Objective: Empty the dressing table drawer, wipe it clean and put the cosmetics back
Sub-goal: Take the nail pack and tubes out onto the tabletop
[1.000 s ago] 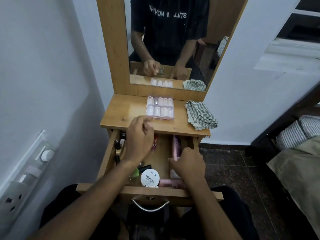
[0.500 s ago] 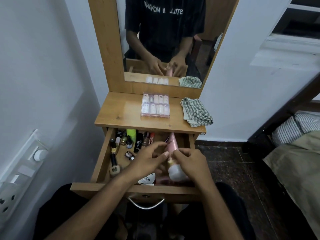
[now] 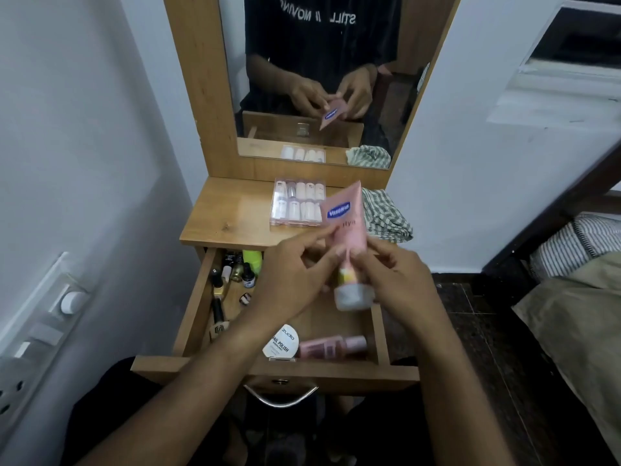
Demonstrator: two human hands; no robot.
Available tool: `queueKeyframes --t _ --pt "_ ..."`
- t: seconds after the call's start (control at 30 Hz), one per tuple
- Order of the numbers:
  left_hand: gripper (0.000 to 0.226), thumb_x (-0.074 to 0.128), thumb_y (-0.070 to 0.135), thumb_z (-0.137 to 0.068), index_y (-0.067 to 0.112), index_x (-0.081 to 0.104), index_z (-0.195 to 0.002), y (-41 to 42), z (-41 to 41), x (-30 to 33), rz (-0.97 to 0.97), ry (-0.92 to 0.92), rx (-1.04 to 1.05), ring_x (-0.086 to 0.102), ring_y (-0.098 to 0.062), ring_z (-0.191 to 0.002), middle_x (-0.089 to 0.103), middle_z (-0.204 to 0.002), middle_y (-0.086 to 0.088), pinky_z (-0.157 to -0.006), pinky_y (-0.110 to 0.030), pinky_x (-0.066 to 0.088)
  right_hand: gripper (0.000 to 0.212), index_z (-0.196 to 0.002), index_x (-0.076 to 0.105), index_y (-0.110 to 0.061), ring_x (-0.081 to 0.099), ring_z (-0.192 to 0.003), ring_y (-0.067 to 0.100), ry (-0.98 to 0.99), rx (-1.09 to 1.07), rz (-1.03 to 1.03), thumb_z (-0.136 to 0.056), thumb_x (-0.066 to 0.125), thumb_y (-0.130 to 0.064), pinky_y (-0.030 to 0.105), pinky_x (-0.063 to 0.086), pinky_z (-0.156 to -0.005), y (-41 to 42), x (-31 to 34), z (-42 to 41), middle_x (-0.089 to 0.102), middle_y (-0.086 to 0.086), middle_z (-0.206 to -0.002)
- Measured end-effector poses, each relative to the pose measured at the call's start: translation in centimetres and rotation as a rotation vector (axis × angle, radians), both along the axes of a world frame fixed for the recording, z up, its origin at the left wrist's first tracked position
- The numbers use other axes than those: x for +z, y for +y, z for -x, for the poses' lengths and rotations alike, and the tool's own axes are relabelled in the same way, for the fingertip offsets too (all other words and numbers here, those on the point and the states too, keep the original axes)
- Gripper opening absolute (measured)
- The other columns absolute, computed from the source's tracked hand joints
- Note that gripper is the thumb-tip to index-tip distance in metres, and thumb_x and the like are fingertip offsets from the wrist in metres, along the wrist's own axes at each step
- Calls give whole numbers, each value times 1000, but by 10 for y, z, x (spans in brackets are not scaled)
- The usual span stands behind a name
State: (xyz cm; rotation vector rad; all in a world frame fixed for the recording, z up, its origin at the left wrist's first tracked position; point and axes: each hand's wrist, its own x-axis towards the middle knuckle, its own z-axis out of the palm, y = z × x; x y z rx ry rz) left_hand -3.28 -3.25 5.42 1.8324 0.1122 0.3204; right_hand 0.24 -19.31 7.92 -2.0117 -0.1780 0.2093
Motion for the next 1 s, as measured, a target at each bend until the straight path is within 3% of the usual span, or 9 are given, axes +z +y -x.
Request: queueKeyframes --t 0.07,0.13,0.2,0.27,0.33,0.53,0.7,0.83,1.0 --pt "40 70 29 -93 18 66 -132 1 -25 4 -118 -76 64 69 4 -69 72 -94 7 -55 -11 53 38 -129 64 -38 70 -89 6 -148 -68 98 -94 60 -51 36 60 -79 12 -2 -22 76 -10 -105" --pt "39 67 29 -96 14 66 -131 3 -52 6 -192 -120 85 68 3 -77 74 -104 1 -59 -6 50 43 -134 61 -31 68 -93 7 -274 -138 166 -95 60 -50 23 56 -77 24 -3 -44 73 -6 -117" --pt "38 65 29 -97 13 67 -132 7 -78 5 -268 -112 84 68 -4 -91 74 -115 -1 -67 -8 53 47 -134 62 -24 69 -99 12 -345 -188 195 -94 63 -49 11 45 -69 32 -6 -64 71 -3 -124" --pt "35 65 26 -96 14 69 -128 9 -99 2 -347 -68 103 69 -11 -95 75 -115 -3 -77 -20 57 45 -131 64 -21 70 -99 14 -364 -198 218 -93 66 -47 8 39 -65 39 -10 -78 71 -2 -123" --pt "29 67 23 -93 14 74 -120 10 -114 -3 -392 -42 136 70 -14 -91 76 -108 -2 -82 -32 58 42 -128 67 -22 70 -98 15 -383 -202 262 -93 66 -45 12 40 -67 42 -15 -90 73 -2 -119" --pt "27 66 25 -92 16 76 -115 8 -124 -10 -418 -31 181 70 -17 -89 77 -102 -4 -82 -33 57 39 -123 71 -23 70 -92 15 -412 -217 365 -94 64 -46 20 46 -72 41 -21 -106 75 -2 -110" --pt "25 63 20 -92 13 77 -111 4 -118 -22 -505 -63 216 66 -20 -104 75 -110 -6 -87 -24 45 27 -107 77 -21 70 -80 15 -458 -204 397 -90 67 -38 23 49 -67 46 -29 -110 77 0 -94" --pt "23 63 19 -92 14 78 -107 4 -115 -21 -492 -80 219 66 -18 -101 76 -107 -5 -83 -21 42 27 -105 76 -20 70 -82 16 -481 -240 432 -91 66 -40 33 58 -72 52 -33 -113 76 0 -95" --pt "24 61 20 -93 16 77 -111 1 -110 -22 -493 -116 229 66 -15 -101 75 -111 -3 -78 -5 36 30 -109 75 -18 70 -87 18 -477 -218 555 -96 59 -40 29 55 -72 54 -31 -117 75 2 -99"
